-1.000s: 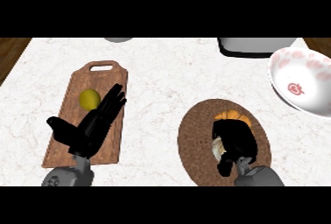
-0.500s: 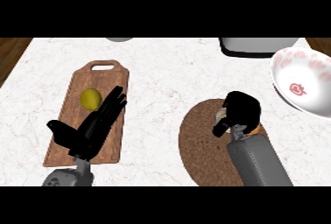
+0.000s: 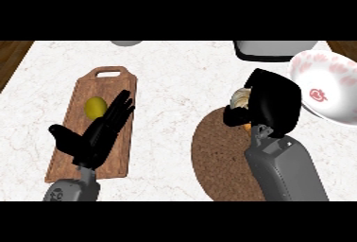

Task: Pick the cupcake from the placemat and place it in the bowl

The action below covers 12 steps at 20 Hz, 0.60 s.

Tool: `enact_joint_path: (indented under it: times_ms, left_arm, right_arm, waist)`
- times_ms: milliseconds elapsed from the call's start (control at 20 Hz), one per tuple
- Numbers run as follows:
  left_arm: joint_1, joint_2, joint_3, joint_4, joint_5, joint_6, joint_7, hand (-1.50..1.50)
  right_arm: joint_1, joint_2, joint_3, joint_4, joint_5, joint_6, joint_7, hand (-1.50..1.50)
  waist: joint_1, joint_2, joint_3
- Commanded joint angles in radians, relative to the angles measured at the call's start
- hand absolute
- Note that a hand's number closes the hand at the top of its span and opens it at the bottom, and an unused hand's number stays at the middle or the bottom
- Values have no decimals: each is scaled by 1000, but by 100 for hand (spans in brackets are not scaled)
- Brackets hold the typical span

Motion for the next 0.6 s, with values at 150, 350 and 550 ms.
enact_joint_path:
  times_ms: [150,350,550]
  left_arm:
    - [24,-10,-13,-37,-21,20,20,0]
    - [15,-43,-38,4,-45,23,-22,0]
    - [41,-23,-29,-57,-26,4,11,0]
  right_arm:
    - [-94,5,-28,-189,86,182,127,150]
    - [-201,-81,-203,-113,36,170,2,150]
    - [-261,-95,-270,-25,39,110,-25,150]
  waist:
    - [3,1,0]
    - [5,4,1]
    - [13,4,1]
